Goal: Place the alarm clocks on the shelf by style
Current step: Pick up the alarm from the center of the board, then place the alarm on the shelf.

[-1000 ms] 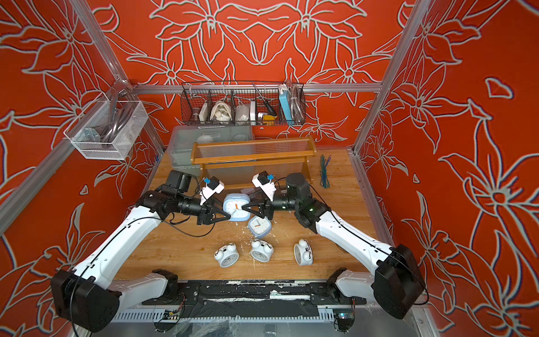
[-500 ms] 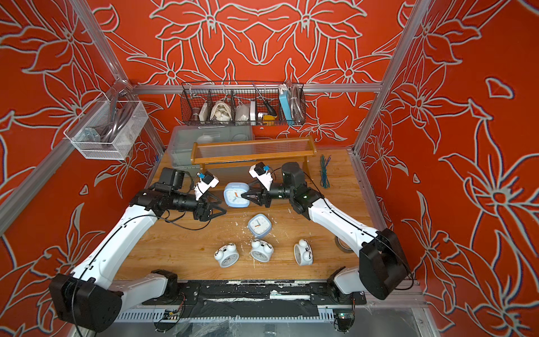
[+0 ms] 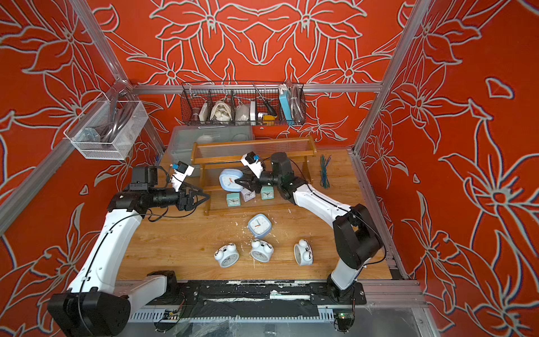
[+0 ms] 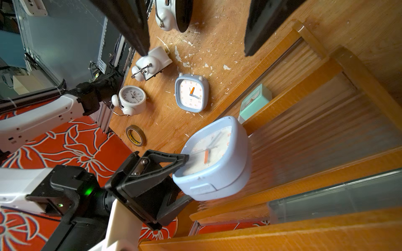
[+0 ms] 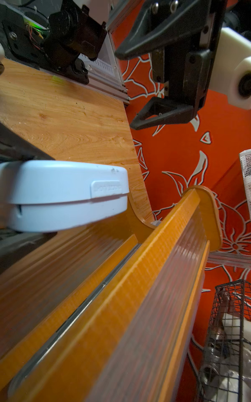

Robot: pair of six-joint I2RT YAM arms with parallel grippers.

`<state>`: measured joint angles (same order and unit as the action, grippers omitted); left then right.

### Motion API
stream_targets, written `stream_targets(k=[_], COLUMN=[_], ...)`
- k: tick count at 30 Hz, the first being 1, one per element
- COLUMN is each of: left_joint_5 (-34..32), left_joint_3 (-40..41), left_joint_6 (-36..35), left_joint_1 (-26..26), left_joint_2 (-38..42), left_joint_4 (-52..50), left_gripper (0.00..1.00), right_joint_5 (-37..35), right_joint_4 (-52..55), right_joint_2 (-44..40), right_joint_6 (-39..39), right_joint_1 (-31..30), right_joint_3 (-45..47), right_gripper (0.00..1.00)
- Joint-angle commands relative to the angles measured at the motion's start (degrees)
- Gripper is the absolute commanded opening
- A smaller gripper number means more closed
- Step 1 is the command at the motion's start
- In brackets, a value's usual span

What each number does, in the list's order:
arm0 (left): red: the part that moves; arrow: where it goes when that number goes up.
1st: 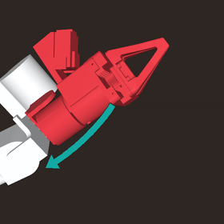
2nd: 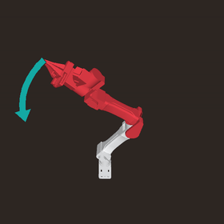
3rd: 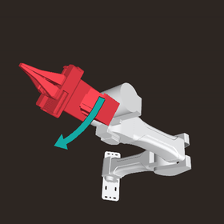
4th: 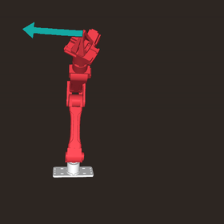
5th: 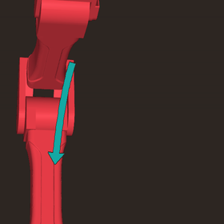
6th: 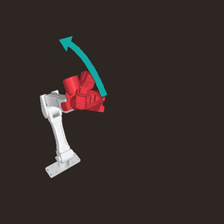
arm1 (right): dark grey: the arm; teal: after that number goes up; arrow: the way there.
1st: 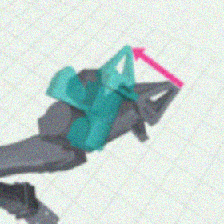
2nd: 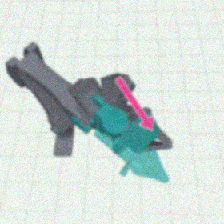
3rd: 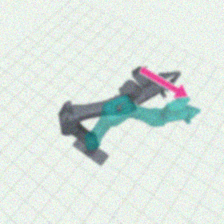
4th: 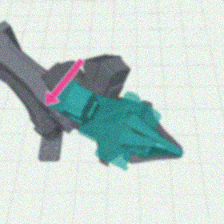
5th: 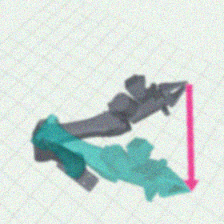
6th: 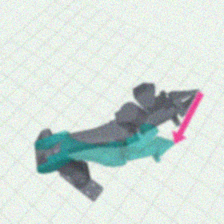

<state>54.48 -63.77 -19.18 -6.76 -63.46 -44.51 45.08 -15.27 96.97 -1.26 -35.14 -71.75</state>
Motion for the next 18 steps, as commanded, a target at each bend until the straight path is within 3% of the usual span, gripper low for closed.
stream_targets(k=[1,18], left_joint_5=[2.7,5.5], left_joint_3=[0.1,1.3], left_joint_6=[1.0,1.3], left_joint_1=[-1.2,-4.0], left_joint_2=[1.0,0.5], left_joint_4=[0.1,1.0], left_gripper=[0.69,0.69], right_joint_5=[0.5,2.0], right_joint_4=[-3.7,-8.5], right_joint_2=[2.1,10.0], right_joint_6=[-1.3,-1.4], right_joint_1=[0.2,0.0], right_joint_3=[-3.5,-8.8], right_gripper=[0.36,0.37])
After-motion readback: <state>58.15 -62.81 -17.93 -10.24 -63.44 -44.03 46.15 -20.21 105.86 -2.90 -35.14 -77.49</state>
